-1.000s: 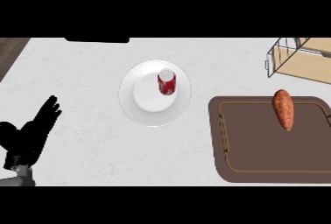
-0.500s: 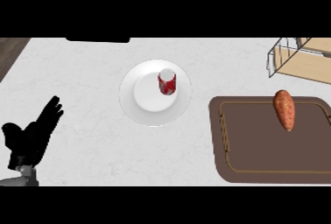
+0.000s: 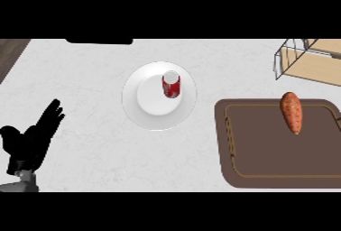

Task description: Pick the cupcake from the tray and place it in the tiered shelf

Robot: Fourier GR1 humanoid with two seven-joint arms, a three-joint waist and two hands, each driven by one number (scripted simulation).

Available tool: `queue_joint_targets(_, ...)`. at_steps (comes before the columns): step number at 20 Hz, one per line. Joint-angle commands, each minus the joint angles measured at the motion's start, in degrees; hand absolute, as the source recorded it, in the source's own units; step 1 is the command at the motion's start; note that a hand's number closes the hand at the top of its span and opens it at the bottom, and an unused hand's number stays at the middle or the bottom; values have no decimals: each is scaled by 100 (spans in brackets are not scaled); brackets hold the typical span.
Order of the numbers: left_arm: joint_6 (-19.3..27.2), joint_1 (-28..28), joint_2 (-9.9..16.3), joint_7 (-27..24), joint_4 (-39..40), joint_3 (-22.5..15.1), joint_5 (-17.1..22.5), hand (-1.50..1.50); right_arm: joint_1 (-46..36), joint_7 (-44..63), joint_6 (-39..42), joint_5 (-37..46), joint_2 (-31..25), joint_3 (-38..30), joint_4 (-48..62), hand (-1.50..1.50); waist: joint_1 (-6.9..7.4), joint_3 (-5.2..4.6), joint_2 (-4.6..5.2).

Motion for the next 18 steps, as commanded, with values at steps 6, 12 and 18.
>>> queue_joint_targets(6,-34,31,78,131,-109,171,119,0,-92,123,991,-816,-1109,-823,115,-150,-74,3,-30)
queue_joint_targets(12,-127,186,127,-43,-89,221,116,0,327,327,1326,-992,-2146,-1088,282,-150,-115,11,-19)
queue_joint_targets(18,20,224,80,188,-192,252,106,0,1039,34,2531,-972,-3250,-1104,503,-150,-275,36,-52)
